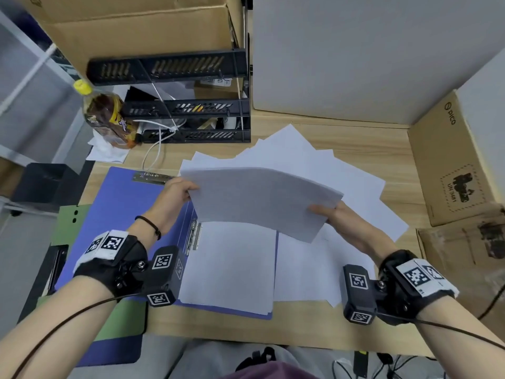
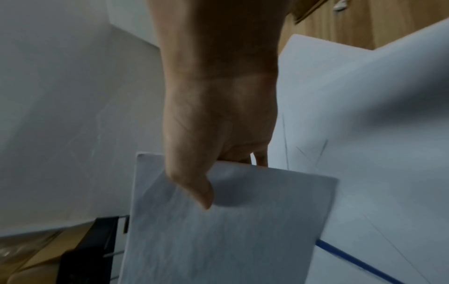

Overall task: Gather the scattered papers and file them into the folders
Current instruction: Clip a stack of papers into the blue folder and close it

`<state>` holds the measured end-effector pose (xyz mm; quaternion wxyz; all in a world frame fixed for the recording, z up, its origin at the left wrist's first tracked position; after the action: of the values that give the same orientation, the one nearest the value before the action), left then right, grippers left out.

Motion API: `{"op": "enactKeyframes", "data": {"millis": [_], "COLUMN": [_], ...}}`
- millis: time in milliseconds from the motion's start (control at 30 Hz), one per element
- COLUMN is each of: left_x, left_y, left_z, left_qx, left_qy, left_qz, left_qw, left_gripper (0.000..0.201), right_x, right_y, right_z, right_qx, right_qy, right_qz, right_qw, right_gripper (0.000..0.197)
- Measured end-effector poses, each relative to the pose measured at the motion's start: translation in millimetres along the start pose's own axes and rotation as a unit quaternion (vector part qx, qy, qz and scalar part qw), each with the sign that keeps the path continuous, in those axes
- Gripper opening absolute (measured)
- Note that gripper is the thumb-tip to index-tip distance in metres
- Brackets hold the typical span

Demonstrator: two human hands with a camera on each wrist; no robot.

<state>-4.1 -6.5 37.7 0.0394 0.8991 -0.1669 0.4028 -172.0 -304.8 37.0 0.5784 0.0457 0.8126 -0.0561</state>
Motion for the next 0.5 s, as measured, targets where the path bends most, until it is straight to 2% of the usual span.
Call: {"op": "enactKeyframes", "data": {"millis": [133,200,267,300,333,400,433,500], "left_x": [18.1,20.4,13.0,7.2,1.1,-9.9,-15.5,-25.1], "left_y": [-10.0,-22.5,-36.0,-41.3,-45.0,-54.1,-61.8,-77.8], "left_z": [-11.1,-16.2,-25.5,-30.1,-35.9,-48.6,-51.3,-55.7], "left_qx": [0.007,0.001,-0.037,-0.082,-0.145,-0.259,-0.284,-0.292], "left_qy": [0.044,0.053,0.032,0.015,-0.008,-0.036,-0.045,-0.064], "left_qz": [0.003,-0.005,-0.069,-0.124,-0.184,-0.304,-0.344,-0.364], "left_qw": [0.999,0.999,0.996,0.989,0.972,0.916,0.894,0.882], "left_gripper": [0.019,0.018,0.019,0.022,0.029,0.049,0.062,0.077], "right_x": [-20.8,-27.5,-30.2,-31.0,-31.3,-31.3,-30.4,-29.5], "right_y": [6.5,10.5,20.9,27.9,35.2,49.9,55.9,68.5], "right_z": [4.2,8.9,13.8,15.7,17.3,19.9,21.6,25.3], "right_qx": [0.001,0.023,0.029,0.025,0.019,0.006,0.005,0.017], "right_qy": [-0.023,-0.031,-0.032,-0.028,-0.022,-0.010,-0.004,0.006], "right_qz": [-0.050,-0.069,-0.059,-0.047,-0.030,0.008,0.027,0.068], "right_qw": [0.998,0.997,0.997,0.998,0.999,1.000,1.000,0.997], "right_gripper": [0.017,0.019,0.020,0.020,0.019,0.020,0.021,0.025]}}
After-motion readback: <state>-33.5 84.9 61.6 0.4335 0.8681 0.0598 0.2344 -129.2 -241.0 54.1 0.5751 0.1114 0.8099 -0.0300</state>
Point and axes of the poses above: each hand's wrist, its own z-axis towards the middle knuckle, its own y-axis out of the palm, x = y × z, the point moved 6 cm from there along z, towards the middle knuckle, and after that the axes turned 13 degrees about -y, right-handed, at the moved point
